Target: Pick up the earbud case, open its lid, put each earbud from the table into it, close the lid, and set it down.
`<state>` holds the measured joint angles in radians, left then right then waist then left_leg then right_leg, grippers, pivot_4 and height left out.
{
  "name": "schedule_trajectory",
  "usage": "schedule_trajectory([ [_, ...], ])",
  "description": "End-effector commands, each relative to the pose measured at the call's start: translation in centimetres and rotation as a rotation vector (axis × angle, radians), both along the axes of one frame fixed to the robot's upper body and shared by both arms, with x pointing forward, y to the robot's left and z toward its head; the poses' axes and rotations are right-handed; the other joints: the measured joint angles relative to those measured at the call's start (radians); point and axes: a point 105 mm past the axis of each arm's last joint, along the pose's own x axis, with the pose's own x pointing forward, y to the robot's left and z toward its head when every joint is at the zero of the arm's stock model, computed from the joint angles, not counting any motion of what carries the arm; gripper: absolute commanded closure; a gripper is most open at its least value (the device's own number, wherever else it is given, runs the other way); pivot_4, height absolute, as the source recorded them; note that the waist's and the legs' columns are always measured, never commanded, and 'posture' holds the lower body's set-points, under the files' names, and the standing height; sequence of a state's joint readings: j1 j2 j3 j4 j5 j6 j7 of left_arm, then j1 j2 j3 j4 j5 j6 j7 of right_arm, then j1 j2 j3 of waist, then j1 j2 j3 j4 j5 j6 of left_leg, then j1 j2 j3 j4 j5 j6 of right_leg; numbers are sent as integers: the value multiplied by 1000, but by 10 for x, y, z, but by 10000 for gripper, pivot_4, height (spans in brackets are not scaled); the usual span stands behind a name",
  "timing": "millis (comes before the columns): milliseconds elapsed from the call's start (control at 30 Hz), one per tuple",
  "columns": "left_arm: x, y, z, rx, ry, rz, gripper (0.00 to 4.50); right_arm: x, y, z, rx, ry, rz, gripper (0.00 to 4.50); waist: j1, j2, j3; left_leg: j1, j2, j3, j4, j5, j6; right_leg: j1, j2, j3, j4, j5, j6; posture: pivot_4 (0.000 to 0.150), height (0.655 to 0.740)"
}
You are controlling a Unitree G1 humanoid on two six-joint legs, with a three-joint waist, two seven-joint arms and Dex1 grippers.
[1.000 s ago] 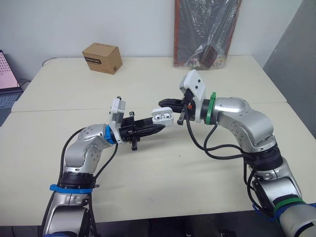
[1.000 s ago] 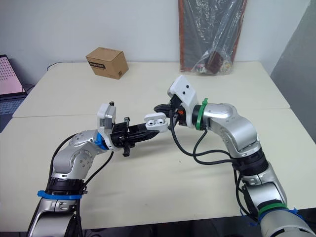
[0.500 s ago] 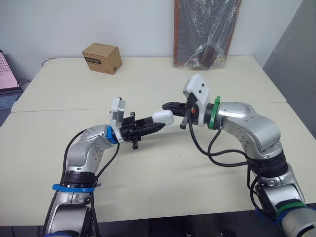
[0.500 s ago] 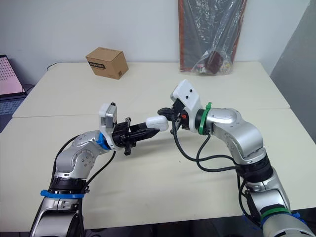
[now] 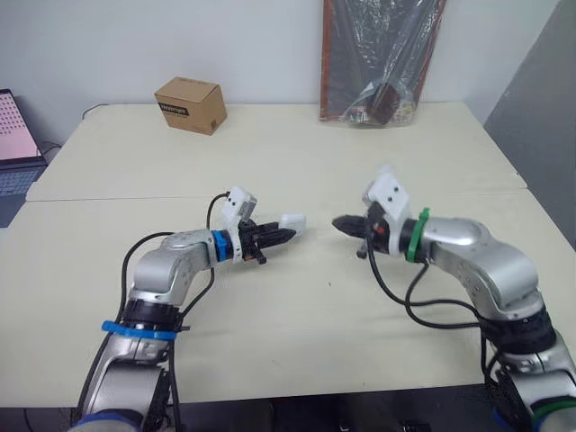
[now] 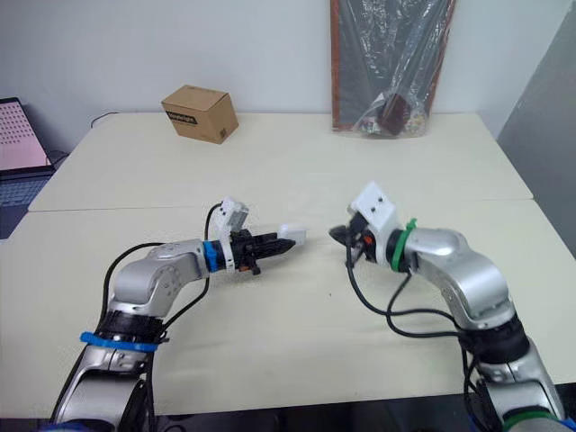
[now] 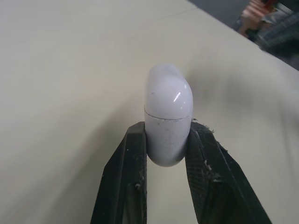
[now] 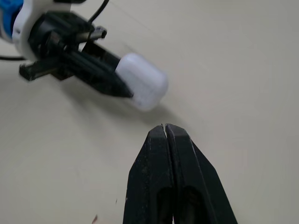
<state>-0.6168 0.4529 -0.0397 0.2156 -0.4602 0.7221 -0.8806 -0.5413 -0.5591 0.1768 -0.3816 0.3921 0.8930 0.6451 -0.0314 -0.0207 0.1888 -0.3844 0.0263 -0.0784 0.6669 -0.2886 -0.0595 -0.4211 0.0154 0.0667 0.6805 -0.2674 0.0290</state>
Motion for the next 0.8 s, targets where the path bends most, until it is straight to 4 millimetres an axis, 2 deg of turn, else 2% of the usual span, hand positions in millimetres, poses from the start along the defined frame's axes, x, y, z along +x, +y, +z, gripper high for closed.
schedule_trajectory([
  [33, 8, -9, 4, -12, 37, 2, 37516, -2, -3, 7, -13, -46, -11, 44682, -3, 0, 0, 0, 0, 0, 0, 0, 0, 0, 0, 0, 0, 0, 0, 1500, 7400],
  [167, 15, -13, -6, 36, 101, 15, 37516, -1, -5, 2, -11, -30, -29, 44682, -4, 0, 0, 1, 1, 0, 0, 0, 0, 0, 1, 0, 1, 0, 0, 1500, 7400],
  [333, 15, -11, -19, 102, 155, 12, 37516, -1, -4, 1, -7, -24, -34, 44682, -2, 0, 0, 1, 0, 0, 0, 0, 0, 0, 0, 0, 0, 0, 0, 1500, 7400],
  [567, 16, -5, -24, 141, 144, 18, 37516, -3, 0, 3, 6, -35, -11, 44682, -3, 0, 0, 2, 0, 0, 0, 0, 0, 0, 0, 0, 1, 0, 0, 1500, 7400],
  [600, 15, -4, -24, 147, 141, 18, 30373, -3, 1, 4, 10, -38, -6, 45000, -3, 0, 0, 2, 0, 0, 0, 0, 0, 0, 0, 0, 1, 0, 0, 1500, 7400],
  [633, 15, -3, -25, 152, 137, 13, 28632, -3, 2, 5, 14, -41, -2, 45000, -3, 0, 0, 2, 0, 0, 0, 0, 0, 0, 0, 1, 1, 0, 0, 1500, 7400],
  [800, 19, 14, -26, 199, 112, 77, 13353, -5, 6, 8, 24, -53, 18, 45000, -4, 0, 0, 2, 0, 0, 0, 0, 0, 1, 0, 1, 1, 0, 0, 1500, 7400],
])
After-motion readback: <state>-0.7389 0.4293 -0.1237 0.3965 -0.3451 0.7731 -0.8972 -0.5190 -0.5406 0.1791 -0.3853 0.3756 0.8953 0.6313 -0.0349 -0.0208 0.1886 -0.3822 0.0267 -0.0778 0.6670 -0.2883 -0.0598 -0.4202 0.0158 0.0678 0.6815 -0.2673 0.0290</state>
